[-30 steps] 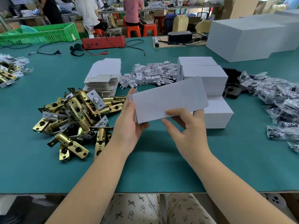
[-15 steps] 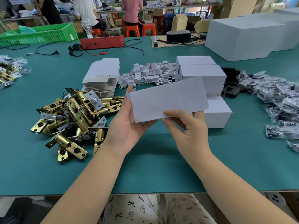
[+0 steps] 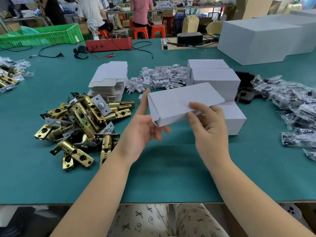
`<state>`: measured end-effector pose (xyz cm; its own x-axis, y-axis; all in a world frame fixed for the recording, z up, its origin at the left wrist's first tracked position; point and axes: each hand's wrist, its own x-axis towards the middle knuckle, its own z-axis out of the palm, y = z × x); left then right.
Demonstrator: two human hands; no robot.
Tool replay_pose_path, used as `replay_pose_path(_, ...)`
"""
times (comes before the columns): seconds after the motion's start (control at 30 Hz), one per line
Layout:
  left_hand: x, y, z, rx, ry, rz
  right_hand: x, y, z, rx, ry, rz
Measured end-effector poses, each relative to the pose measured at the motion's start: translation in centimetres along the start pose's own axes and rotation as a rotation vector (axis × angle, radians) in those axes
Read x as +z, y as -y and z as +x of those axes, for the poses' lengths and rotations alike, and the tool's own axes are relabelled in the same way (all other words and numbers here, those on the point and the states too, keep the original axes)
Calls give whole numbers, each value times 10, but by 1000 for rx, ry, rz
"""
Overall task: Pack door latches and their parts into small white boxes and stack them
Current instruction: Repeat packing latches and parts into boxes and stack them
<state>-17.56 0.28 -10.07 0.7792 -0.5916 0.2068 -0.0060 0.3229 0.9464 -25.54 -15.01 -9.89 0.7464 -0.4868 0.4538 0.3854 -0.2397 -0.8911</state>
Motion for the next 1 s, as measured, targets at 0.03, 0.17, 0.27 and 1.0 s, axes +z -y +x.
replay_pose_path(0.03,0,1,-1,0,24,11,0,0,1,1,1,-1)
replay_pose_path(0.17,1,3,3,-25,-39,78,4,-1,-3,-3,75,-37)
replay_pose_path(0.27,2,2,3,-50,-71,90,5,-5,-4,-15,81,-99)
replay_pose_path(1.0,15,8,-5,-205,-126,330,3,-6,-13,-342,171,-397)
